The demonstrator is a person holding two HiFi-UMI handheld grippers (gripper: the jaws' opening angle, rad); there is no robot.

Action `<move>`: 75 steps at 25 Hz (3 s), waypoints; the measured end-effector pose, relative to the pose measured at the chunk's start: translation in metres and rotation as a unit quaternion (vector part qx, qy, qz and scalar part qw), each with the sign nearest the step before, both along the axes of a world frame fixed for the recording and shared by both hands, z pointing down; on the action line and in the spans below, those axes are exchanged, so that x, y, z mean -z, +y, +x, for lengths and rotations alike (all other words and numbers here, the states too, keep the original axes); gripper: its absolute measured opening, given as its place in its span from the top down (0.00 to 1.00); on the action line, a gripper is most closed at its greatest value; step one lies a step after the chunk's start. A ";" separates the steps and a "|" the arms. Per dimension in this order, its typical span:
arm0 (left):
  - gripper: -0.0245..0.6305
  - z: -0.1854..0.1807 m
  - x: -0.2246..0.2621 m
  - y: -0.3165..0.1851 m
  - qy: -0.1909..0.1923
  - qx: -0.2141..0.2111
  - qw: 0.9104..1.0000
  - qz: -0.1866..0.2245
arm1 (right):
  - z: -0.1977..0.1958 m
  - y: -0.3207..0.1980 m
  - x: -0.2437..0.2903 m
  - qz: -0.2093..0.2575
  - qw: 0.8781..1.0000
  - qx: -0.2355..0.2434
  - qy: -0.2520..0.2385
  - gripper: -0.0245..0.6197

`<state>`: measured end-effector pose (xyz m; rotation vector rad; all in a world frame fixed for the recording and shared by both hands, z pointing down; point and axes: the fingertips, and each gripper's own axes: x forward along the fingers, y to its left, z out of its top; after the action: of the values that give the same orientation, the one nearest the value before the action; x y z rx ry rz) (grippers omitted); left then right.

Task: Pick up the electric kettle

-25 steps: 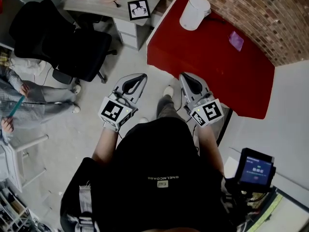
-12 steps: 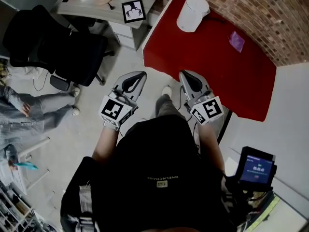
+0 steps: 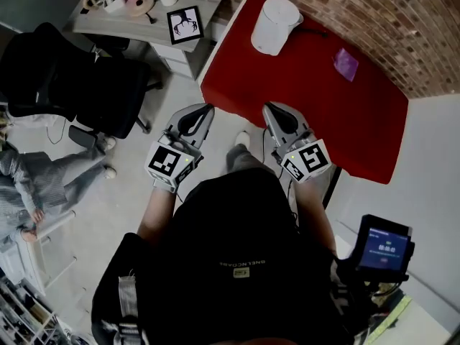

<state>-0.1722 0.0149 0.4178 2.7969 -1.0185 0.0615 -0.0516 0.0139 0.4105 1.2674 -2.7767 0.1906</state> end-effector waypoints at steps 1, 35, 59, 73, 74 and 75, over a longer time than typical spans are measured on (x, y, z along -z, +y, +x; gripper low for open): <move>0.95 0.005 0.000 -0.005 -0.001 -0.001 1.000 0.000 | 0.005 -0.006 -0.001 -0.002 1.000 0.000 -0.001 0.96; 0.95 0.111 -0.008 -0.140 -0.034 0.039 0.999 -0.015 | 0.111 -0.152 -0.015 -0.023 0.998 0.046 -0.028 0.96; 0.95 0.165 -0.022 -0.183 -0.047 -0.026 0.998 -0.029 | 0.170 -0.176 -0.025 -0.034 0.999 -0.020 -0.032 0.96; 0.93 0.174 -0.039 -0.206 -0.049 -0.092 0.994 -0.043 | 0.173 -0.181 -0.026 -0.041 0.996 -0.080 -0.024 0.96; 0.92 0.174 -0.041 -0.208 -0.051 -0.098 0.993 -0.045 | 0.173 -0.182 -0.026 -0.041 0.995 -0.085 -0.023 0.96; 0.92 0.175 -0.044 -0.210 -0.053 -0.104 0.992 -0.045 | 0.173 -0.182 -0.026 -0.042 0.995 -0.089 -0.022 0.96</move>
<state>0.0024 -0.1948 0.4614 2.8303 -0.7208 0.2779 0.1210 -0.1678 0.4365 1.5057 -2.6586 0.3457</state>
